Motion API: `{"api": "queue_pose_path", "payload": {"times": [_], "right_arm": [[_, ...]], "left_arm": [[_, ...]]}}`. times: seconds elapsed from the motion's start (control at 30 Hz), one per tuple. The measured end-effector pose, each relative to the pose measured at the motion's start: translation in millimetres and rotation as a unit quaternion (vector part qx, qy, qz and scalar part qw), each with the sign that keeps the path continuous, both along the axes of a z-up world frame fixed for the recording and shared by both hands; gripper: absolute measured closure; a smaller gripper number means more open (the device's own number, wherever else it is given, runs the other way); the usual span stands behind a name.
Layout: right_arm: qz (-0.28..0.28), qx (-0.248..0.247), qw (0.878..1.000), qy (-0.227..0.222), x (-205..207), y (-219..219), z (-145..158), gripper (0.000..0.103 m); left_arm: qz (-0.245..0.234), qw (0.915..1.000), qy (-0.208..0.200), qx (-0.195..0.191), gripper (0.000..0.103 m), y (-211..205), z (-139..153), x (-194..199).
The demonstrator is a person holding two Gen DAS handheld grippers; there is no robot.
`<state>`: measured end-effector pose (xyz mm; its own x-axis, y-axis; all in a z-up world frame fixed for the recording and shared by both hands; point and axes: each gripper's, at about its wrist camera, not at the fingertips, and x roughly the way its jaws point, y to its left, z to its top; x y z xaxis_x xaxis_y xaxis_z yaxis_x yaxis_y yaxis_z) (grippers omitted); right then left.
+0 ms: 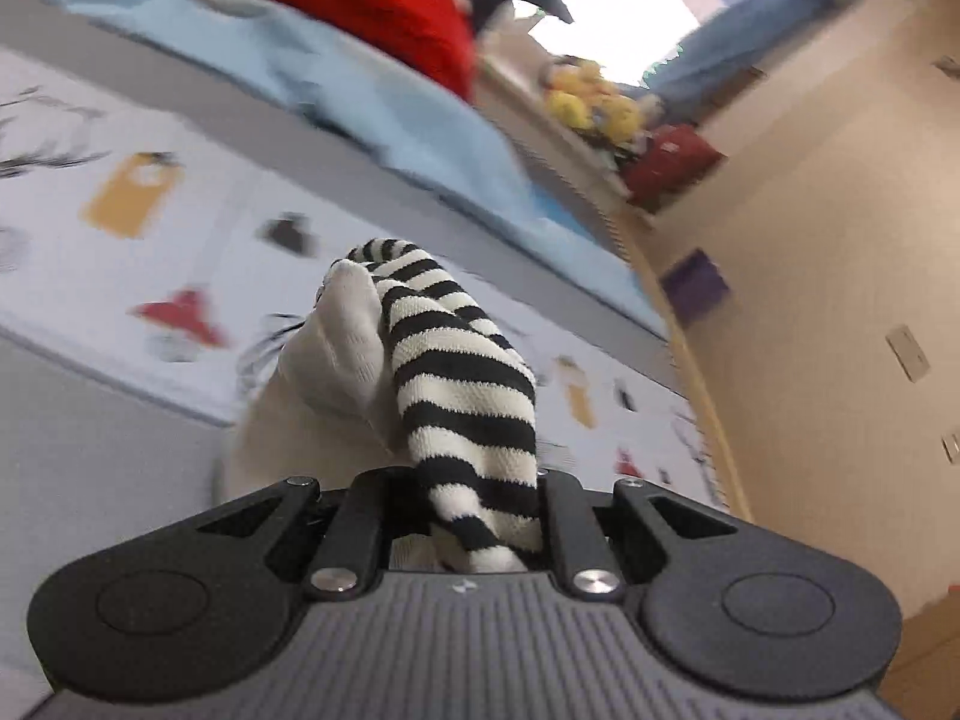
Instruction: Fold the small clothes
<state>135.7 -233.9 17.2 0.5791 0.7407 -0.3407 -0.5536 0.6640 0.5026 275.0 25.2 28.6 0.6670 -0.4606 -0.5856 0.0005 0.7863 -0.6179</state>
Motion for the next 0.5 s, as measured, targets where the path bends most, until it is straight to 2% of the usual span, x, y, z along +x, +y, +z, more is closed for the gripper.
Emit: {"api": "queue_pose_path", "payload": {"times": [0.17,0.2,0.23,0.3,0.33,0.4,0.43,0.5], "right_arm": [[-0.111,0.032,0.993,0.002,-11,-93,2,0.102],[-0.129,0.036,0.991,0.001,-14,-108,1,0.102],[-0.147,0.041,0.988,0.001,-17,-122,1,0.102],[-0.19,0.048,0.981,0.009,-23,-150,-3,0.102],[-0.208,0.049,0.977,0.018,-24,-160,-7,0.102],[-0.251,0.031,0.965,0.065,-18,-174,-22,0.102],[-0.275,-0.001,0.956,0.107,-11,-179,-35,0.102],[-0.309,-0.029,0.931,0.193,2,-189,-64,0.102]], "left_arm": [[-0.029,0.9986,-0.045,-0.008,0.088,-90,5,10],[-0.037,0.998,-0.05,-0.009,0.083,-106,4,11],[-0.047,0.9974,-0.052,-0.014,0.069,-120,4,12],[-0.089,0.9944,-0.048,-0.029,0.051,-145,0,14],[-0.105,0.9928,-0.051,-0.027,0.049,-151,1,14],[-0.098,0.9928,-0.07,-0.001,0.049,-151,5,10],[-0.089,0.9939,-0.066,0.0,0.05,-144,4,11],[-0.072,0.9961,-0.051,-0.001,0.05,-127,2,12]]}}
